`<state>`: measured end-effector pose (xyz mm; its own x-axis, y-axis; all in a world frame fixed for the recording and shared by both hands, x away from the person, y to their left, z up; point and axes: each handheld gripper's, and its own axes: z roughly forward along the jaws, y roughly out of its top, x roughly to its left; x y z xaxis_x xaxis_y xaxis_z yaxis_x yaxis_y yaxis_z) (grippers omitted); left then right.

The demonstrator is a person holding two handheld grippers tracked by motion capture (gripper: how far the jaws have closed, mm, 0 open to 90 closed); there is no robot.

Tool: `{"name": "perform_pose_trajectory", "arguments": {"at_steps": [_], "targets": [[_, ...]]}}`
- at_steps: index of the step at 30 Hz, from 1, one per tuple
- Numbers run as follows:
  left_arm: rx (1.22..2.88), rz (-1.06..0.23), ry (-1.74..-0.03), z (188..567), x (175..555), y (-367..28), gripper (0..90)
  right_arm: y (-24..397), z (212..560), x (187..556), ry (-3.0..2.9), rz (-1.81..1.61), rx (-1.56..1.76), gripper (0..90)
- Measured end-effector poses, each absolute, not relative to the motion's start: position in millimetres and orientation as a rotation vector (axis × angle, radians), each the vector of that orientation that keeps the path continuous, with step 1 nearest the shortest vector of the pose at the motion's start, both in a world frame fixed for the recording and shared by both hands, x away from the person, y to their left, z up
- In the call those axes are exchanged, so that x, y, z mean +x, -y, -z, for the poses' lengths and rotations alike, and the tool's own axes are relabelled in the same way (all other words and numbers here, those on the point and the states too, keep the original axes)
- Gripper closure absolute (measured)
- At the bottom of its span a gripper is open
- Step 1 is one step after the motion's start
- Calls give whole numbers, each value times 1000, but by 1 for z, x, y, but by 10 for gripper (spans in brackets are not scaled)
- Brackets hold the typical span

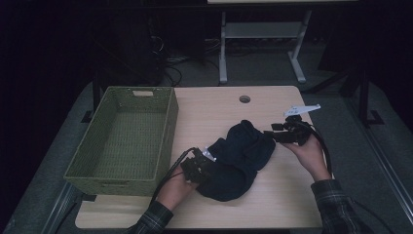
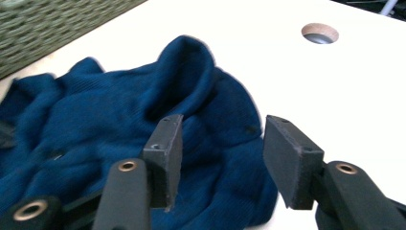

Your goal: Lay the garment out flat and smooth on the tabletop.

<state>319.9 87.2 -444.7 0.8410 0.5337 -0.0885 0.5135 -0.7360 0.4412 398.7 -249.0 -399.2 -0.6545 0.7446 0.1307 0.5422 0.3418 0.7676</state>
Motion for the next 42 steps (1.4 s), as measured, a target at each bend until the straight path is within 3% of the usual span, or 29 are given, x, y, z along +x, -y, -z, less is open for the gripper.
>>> {"name": "perform_pose_trajectory", "arguments": {"at_steps": [8, 18, 23, 27, 31, 42], "targets": [[2553, -38, -783, 445, 322, -89, 866, 245, 413, 437, -2375, -1184, 1194, 509], [2550, -44, -790, 445, 321, -89, 866, 224, 453, 456, -2485, -1119, 1216, 495], [2552, -48, -788, 445, 321, -88, 866, 217, 462, 457, -2522, -1059, 1190, 555], [2556, -51, -787, 445, 321, -88, 866, 215, 462, 456, -2520, -1001, 1145, 667], [2558, -54, -789, 445, 320, -87, 866, 212, 459, 453, -2511, -964, 1110, 720], [2569, -67, -788, 444, 320, -86, 870, 231, 422, 462, -2331, -971, 1146, 731]]}}
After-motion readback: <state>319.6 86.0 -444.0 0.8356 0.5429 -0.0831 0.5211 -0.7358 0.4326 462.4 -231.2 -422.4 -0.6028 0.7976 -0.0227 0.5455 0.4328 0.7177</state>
